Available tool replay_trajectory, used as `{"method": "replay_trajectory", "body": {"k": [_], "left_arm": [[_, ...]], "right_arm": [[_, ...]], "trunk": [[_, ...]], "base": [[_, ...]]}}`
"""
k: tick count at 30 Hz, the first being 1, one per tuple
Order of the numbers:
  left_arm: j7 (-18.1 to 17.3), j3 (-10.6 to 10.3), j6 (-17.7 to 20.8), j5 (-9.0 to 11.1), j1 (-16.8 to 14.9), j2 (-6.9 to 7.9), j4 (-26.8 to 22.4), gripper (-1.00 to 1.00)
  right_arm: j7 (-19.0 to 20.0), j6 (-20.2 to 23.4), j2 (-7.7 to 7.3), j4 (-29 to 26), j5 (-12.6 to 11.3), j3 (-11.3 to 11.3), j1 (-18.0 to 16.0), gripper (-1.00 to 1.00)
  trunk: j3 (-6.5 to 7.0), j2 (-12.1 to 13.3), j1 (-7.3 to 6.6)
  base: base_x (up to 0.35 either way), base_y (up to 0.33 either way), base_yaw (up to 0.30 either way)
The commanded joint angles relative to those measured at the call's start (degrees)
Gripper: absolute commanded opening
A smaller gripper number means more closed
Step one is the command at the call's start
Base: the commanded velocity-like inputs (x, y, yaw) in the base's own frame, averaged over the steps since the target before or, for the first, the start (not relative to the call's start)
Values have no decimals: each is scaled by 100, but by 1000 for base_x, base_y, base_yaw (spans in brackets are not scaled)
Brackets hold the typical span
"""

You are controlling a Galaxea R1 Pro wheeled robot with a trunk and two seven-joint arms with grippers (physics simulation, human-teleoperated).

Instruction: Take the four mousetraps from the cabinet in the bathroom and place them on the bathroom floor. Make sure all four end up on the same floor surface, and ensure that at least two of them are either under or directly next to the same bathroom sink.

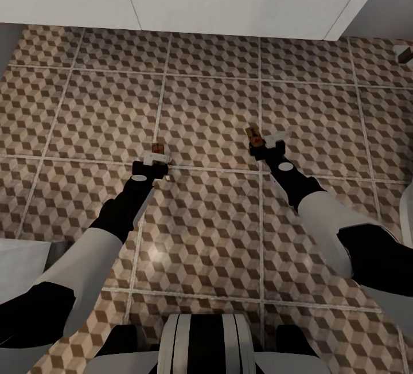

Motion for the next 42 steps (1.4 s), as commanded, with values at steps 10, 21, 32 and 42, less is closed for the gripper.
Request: {"method": "replay_trajectory", "body": {"k": [10, 21, 32, 42], "left_arm": [[37, -36, 28, -12, -2, -3, -27, -100], [37, -45, 22, -9, -2, 1, -36, -100], [37, -45, 24, -7, -2, -6, -17, -100], [37, -48, 21, -7, -2, -7, -16, -100]], "right_arm": [[-34, -487, 93, 414, 36, 23, -1, -100], [-36, -525, 92, 426, 41, 23, -1, -100], [-36, -525, 89, 426, 45, 23, -1, -100], [-44, -524, 78, 426, 45, 23, -1, -100]], "trunk": [[-3, -1, -1], [-3, -1, -1], [-3, -1, -1], [-3, -1, -1]], "base": [[0, 0, 0], [28, 0, 0], [258, 0, 0], [261, 0, 0]]}}
